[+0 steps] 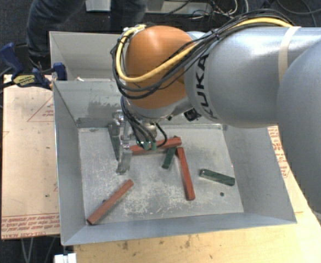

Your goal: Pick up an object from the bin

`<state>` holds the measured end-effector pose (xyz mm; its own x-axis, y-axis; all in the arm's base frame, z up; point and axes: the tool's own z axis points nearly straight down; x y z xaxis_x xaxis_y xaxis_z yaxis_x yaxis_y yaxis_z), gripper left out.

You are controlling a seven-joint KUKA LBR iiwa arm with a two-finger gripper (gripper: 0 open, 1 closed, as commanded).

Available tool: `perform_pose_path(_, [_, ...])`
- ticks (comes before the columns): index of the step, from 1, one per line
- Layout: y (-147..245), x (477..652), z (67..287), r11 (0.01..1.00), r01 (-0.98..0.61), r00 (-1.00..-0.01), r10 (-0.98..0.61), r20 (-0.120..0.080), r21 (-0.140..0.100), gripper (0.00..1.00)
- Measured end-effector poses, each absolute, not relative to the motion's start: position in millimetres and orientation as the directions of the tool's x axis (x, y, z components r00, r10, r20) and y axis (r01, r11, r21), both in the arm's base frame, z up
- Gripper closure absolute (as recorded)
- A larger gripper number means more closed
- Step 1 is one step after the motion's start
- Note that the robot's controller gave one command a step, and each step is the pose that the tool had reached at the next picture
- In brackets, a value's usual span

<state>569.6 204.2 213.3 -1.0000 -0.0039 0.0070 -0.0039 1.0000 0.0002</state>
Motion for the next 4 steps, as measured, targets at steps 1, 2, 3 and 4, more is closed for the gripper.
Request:
perform_pose_path(1, [165.1,521.4,66.6,0.955,-0.298,-0.955,-0.298,0.007,0.001,0.0])
perform_pose_path(2, [166.0,523.5,70.0,0.955,-0.297,-0.955,-0.297,0.0,0.001,1.0])
perform_pose_path(3, [163.9,519.5,198.2,0.914,-0.405,-0.914,-0.405,-0.011,-0.001,1.0])
perform_pose_path(4, [163.5,517.8,193.6,0.915,-0.404,-0.915,-0.404,-0.002,0.001,0.0])
